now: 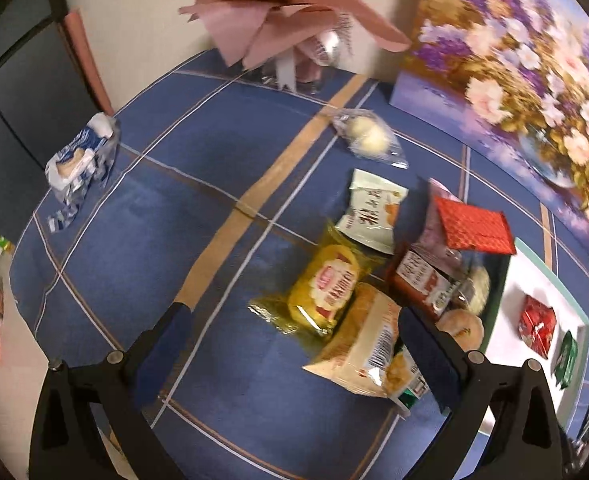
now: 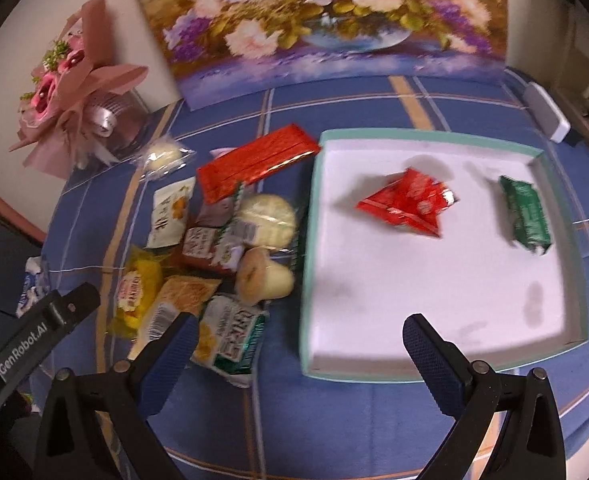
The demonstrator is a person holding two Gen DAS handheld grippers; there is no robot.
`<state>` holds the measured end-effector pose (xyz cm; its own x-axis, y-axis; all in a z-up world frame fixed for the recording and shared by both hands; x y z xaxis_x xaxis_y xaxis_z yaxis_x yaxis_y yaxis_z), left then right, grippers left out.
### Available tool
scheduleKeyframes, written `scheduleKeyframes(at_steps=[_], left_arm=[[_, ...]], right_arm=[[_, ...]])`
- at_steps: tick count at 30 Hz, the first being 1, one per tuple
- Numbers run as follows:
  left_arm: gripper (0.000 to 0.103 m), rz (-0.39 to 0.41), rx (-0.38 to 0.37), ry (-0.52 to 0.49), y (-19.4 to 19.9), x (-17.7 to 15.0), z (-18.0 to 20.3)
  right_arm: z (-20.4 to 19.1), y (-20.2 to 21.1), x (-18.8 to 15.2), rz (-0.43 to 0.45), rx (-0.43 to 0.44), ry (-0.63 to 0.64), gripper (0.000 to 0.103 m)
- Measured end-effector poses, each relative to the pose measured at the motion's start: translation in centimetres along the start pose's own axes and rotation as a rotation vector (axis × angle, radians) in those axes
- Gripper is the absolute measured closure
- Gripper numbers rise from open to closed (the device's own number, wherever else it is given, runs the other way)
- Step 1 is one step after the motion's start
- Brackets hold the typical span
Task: Organize snacks
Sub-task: 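Open both grippers to release the snacks and withdraw from the tray, then reach left gripper to yellow bread bag while right gripper reaches green-white cracker pack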
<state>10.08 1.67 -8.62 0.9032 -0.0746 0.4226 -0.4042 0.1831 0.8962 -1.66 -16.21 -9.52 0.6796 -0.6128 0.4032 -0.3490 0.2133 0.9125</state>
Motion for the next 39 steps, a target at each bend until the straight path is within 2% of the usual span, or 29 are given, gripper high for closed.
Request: scheduleKeyframes(at_steps=[12,25,31,33,39], left_arm=[[0.0,-0.09,-0.024,0.112,-3.2,-0.1,-3.6],[0.0,-0.115,-0.11,0.018,-5.8,0.6,-0.1],[0.001,-0.132,-0.103,-0.043,-7.1,0.6,1.4],[0.006,-0.137,-0.106,-0.046,-7.4,0.6,1.5],[0.041,-0.169,-0.114,-0.051,-8.4,0.2,1.7]], right_arm=[[-3.2,-2.9,-1.3,-0.101,0.064,0.011,0.0],[-4.1,-4.4,-1.5,-0.142,0.049,0.025,0.0],[-3.8,-4.9,-1.3,-0.151,0.04,0.022,0.0],[-3.8,-4.9,-1.2,-0.153,0.037,0.019,0.0],[-3.8,-4.8,-1.3,-0.155,0.037,0.02,0.0]])
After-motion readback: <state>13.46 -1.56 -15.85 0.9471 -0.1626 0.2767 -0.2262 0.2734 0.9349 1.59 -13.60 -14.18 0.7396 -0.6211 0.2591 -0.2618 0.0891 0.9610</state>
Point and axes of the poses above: each gripper's, at about its wrist camera, not at the fingertips, and y roughly against the way its jaws point, z to its right, x to its top, the point moved 8 cm from there along -y, roughly the way its jaws point, and after that the axes turned 7 degrees about -x, right-handed, at the moved point
